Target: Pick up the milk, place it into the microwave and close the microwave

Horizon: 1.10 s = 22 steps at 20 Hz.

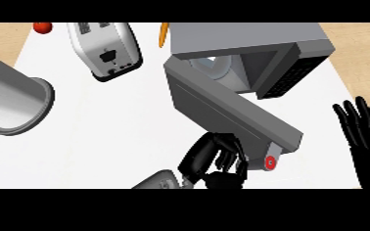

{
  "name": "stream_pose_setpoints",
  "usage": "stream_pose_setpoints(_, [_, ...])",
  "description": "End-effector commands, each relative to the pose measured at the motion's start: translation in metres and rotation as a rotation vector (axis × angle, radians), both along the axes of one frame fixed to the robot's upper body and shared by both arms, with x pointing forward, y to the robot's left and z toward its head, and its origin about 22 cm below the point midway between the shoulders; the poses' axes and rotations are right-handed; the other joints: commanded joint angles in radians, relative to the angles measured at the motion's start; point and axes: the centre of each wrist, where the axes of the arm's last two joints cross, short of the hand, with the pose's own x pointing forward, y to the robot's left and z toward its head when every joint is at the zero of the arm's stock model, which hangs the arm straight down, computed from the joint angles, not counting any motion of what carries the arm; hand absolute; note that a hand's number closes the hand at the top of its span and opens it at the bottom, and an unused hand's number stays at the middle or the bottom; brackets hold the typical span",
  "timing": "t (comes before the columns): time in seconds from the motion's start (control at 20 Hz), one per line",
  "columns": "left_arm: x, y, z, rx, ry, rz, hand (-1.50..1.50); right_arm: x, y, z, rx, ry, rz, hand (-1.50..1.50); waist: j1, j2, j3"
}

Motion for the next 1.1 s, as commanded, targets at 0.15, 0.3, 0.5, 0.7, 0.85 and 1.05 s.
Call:
stream_pose_setpoints(0.15, [0.03,-0.018,0.036,-0.097,-0.077,0.076,1.5,0.005,0.001,0.031,-0.028,-0.036,0.178,-1.5,-0.052,0.006,-0.002])
stream_pose_setpoints(0.3, [0.04,-0.018,0.035,-0.092,-0.061,0.116,1.5,0.007,0.005,0.034,-0.016,-0.027,0.213,-1.5,-0.076,0.017,-0.002])
stream_pose_setpoints(0.5, [0.058,-0.021,0.051,-0.114,-0.069,0.186,1.5,0.008,0.012,0.041,0.003,-0.051,0.255,-1.5,-0.106,0.021,-0.001])
stream_pose_setpoints(0.7, [0.079,-0.017,0.055,-0.11,-0.022,0.271,1.5,0.007,0.011,0.044,0.025,-0.055,0.275,-1.5,-0.14,0.036,0.0])
stream_pose_setpoints(0.85, [0.091,-0.017,0.071,-0.187,-0.02,0.302,1.5,0.007,0.013,0.048,0.035,-0.058,0.301,-1.5,-0.147,0.041,-0.002])
stream_pose_setpoints(1.05, [0.104,-0.012,0.08,-0.274,-0.037,0.354,1.5,0.007,0.011,0.053,0.047,-0.057,0.309,-1.5,-0.173,0.055,-0.004])
